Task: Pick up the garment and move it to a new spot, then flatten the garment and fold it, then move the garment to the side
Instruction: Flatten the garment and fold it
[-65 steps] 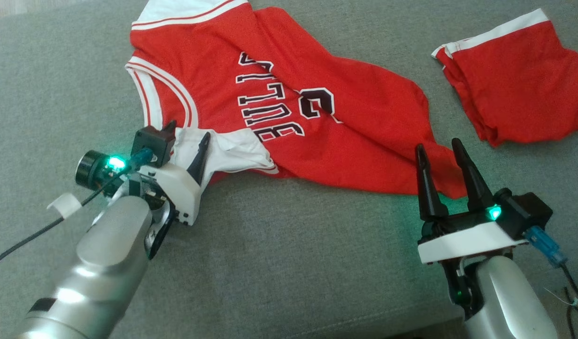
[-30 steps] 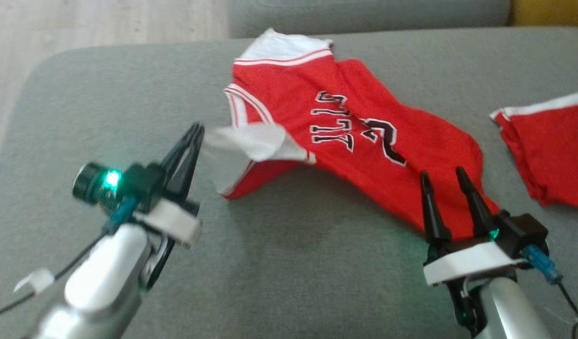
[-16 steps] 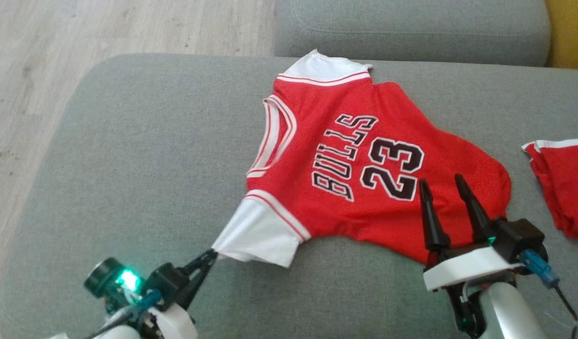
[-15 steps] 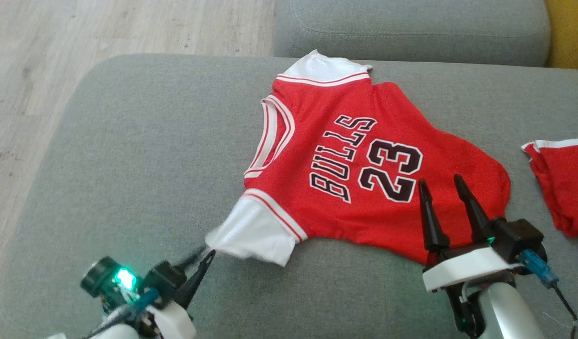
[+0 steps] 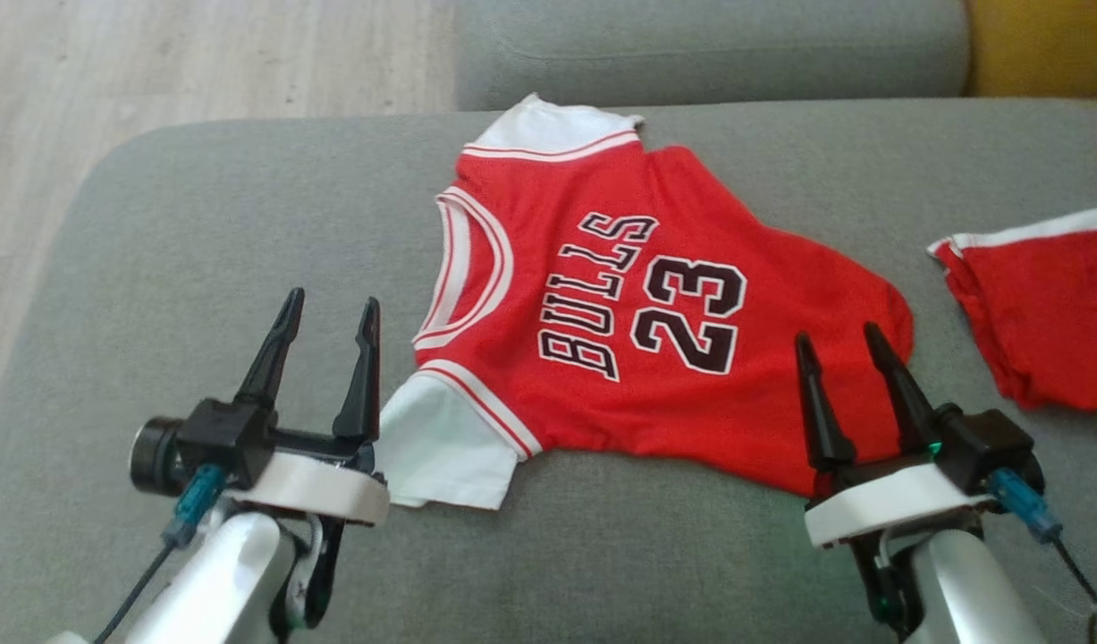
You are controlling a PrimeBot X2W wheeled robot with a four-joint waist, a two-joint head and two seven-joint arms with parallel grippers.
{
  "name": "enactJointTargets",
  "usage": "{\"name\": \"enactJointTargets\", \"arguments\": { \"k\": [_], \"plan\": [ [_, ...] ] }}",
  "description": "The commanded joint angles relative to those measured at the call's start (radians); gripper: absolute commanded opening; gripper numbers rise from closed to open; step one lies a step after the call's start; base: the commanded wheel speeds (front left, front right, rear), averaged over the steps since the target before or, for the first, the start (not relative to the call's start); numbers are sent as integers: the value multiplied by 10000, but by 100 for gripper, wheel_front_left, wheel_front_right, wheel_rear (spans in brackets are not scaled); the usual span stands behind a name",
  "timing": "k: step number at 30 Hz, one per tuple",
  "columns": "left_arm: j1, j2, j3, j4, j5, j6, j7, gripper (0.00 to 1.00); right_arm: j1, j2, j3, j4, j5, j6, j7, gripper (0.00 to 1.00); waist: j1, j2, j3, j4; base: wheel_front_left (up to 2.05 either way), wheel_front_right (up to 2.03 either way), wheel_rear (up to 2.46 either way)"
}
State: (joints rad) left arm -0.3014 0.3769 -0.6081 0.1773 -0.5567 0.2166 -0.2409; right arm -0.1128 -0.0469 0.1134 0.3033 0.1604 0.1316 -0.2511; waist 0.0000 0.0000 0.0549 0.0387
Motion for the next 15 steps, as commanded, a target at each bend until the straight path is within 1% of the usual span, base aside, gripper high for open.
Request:
{"name": "enactJointTargets", "arguments": {
  "k": [1, 4, 7, 11, 15],
  "plan": [
    [-427, 13, 604, -141, -105, 63, -131, 100, -502, -33, 79, -333, -155, -9, -76, 100, 0, 0, 175, -169, 0, 0, 0],
    [-379, -290, 766, -26, -41, -32, -186, 100, -896, -33, -490, -186, -375, -9, 302, 100, 0, 0, 491, -251, 0, 0, 0],
    [-468, -478, 863, 18, 167, -198, -201, 100, -1582, -33, -1394, 193, -480, -9, 1106, 100, 0, 0, 897, -206, 0, 0, 0],
    [-683, -679, 1004, 52, 499, -476, -205, 100, -2764, -33, -2578, 1093, -955, -9, 2389, 100, 0, 0, 1472, -17, 0, 0, 0],
    [-852, -900, 1153, 126, 752, -734, -206, 100, -3848, -33, -3160, 2232, -1726, -9, 3506, 100, 0, 0, 1907, 162, 0, 0, 0]
  ]
}}
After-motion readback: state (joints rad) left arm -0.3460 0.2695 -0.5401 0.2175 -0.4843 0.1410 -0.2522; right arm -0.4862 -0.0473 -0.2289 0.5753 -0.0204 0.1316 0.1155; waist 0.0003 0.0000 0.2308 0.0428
